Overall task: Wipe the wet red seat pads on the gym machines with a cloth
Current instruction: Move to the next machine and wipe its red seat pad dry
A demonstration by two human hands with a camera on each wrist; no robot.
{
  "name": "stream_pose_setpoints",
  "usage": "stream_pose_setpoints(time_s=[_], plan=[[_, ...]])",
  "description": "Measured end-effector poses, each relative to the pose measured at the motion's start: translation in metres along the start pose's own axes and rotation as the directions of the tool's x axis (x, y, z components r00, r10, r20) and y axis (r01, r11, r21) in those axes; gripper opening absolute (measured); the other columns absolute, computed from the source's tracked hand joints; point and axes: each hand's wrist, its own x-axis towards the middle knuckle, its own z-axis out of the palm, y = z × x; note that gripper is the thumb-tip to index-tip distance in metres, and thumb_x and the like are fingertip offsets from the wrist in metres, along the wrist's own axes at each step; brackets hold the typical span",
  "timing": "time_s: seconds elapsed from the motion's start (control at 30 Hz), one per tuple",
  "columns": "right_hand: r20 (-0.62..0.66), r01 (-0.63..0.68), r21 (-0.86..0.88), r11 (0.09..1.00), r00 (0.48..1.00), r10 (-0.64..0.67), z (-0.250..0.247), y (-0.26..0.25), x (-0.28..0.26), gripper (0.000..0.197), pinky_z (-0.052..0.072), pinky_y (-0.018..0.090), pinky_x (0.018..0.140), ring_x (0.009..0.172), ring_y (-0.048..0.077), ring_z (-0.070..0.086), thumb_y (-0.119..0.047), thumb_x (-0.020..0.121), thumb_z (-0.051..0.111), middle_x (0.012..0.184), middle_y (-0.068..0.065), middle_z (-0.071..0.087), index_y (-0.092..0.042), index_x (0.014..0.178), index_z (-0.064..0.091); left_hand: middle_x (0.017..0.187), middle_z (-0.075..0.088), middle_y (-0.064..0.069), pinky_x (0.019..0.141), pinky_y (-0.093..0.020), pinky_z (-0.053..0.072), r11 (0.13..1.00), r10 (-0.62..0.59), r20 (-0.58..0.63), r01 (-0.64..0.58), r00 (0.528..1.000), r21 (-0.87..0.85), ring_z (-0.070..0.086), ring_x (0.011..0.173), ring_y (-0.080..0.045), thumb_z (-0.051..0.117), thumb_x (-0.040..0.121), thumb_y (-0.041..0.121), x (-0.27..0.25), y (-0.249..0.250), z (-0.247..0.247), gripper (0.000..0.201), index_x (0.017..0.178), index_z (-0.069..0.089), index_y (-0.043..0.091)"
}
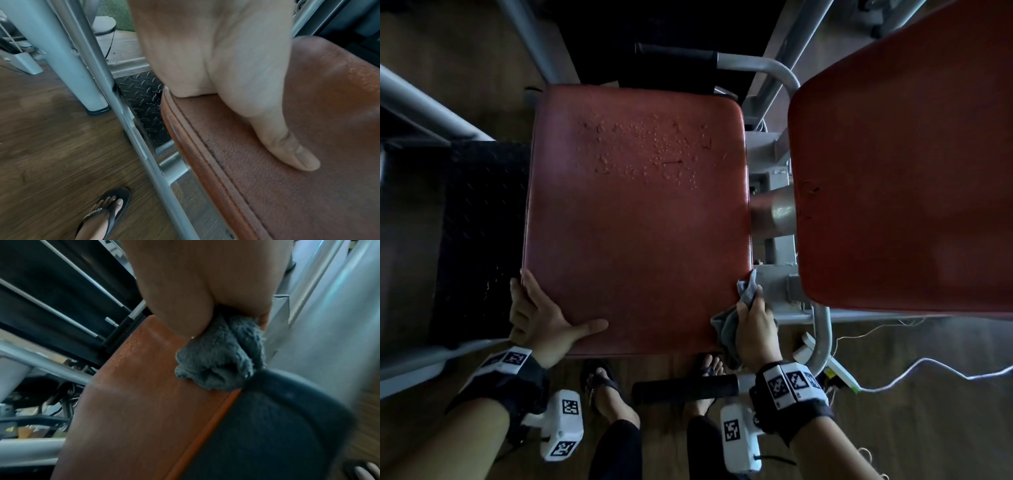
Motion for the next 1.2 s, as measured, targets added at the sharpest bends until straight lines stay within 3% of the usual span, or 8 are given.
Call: stream_pose_setpoints(time_s=[0.2,0.4,0.57,0.7,0.8,1.03,1.2], plan=[[-0.072,-0.004,0.104,0.995,0.997,0.011,0.000,-0.004,0.027,0.054,0.033,0.043,0.107,0.129,0.038,0.044,-0.027,0.104,0.037,0.142,0.021,0.045,-0.010,0.152,0.022,0.161,-0.025,-0.003,0.117,-0.064,0.012,1.000,-0.004,-0.001,0.004,1.000,0.001,-0.006,0.149,-0.038,0.086,0.032,0.067,0.000,0.000,0.001,0.166,0.146,-0.032,0.039],[-0.054,-0.038,0.092,0.995,0.998,0.043,0.008,0.010,0.010,0.050,0.032,0.050,0.109,0.127,0.038,0.046,-0.029,0.104,0.035,0.138,0.022,0.049,-0.009,0.148,0.027,0.162,-0.023,-0.004,0.117,-0.063,0.012,1.000,-0.005,-0.023,0.005,1.000,-0.007,-0.004,0.149,-0.038,0.085,0.032,0.065,-0.001,0.002,0.003,0.166,0.149,-0.029,0.035],[-0.098,-0.011,0.147,0.989,0.995,0.026,-0.009,-0.013,0.039,0.042,0.036,0.038,0.100,0.123,0.037,0.050,-0.024,0.104,0.036,0.133,0.024,0.052,-0.002,0.139,0.040,0.162,-0.022,-0.006,0.117,-0.062,0.012,1.000,-0.002,-0.033,0.002,0.999,0.006,-0.002,0.149,-0.038,0.088,0.034,0.064,0.000,0.001,0.003,0.167,0.149,-0.029,0.033],[-0.149,0.084,0.038,0.996,0.986,-0.077,-0.029,-0.060,0.077,0.046,0.031,0.046,0.108,0.131,0.040,0.041,-0.025,0.104,0.036,0.141,0.024,0.043,-0.005,0.146,0.033,0.162,-0.020,-0.007,0.116,-0.062,0.014,1.000,-0.011,-0.050,0.011,0.999,0.010,0.000,0.149,-0.039,0.083,0.030,0.068,0.001,0.000,0.005,0.166,0.149,-0.027,0.033],[-0.205,0.066,0.126,0.990,0.978,-0.039,-0.035,-0.084,0.100,0.052,0.033,0.048,0.106,0.131,0.041,0.042,-0.033,0.104,0.036,0.144,0.019,0.044,-0.014,0.151,0.027,0.162,-0.020,-0.007,0.116,-0.063,0.015,1.000,-0.003,-0.054,0.003,0.999,0.009,-0.001,0.149,-0.039,0.084,0.030,0.068,0.002,-0.001,0.006,0.166,0.149,-0.027,0.034],[-0.255,0.191,0.082,0.978,0.953,-0.165,-0.015,-0.054,0.070,0.055,0.019,0.043,0.116,0.142,0.031,0.024,-0.030,0.104,0.033,0.157,0.011,0.026,-0.019,0.156,0.017,0.162,-0.020,-0.007,0.115,-0.064,0.017,0.999,-0.029,-0.052,0.031,0.998,0.031,0.001,0.148,-0.040,0.083,0.027,0.070,0.004,-0.002,0.006,0.168,0.148,-0.029,0.036],[-0.288,0.124,0.052,0.991,0.952,-0.104,-0.016,-0.069,0.090,0.057,0.026,0.050,0.111,0.141,0.036,0.027,-0.034,0.104,0.032,0.158,0.009,0.026,-0.023,0.156,0.013,0.162,-0.020,-0.007,0.115,-0.063,0.016,0.999,-0.023,-0.057,0.025,0.998,0.026,0.001,0.148,-0.040,0.086,0.030,0.068,0.004,-0.003,0.006,0.168,0.148,-0.029,0.037]])
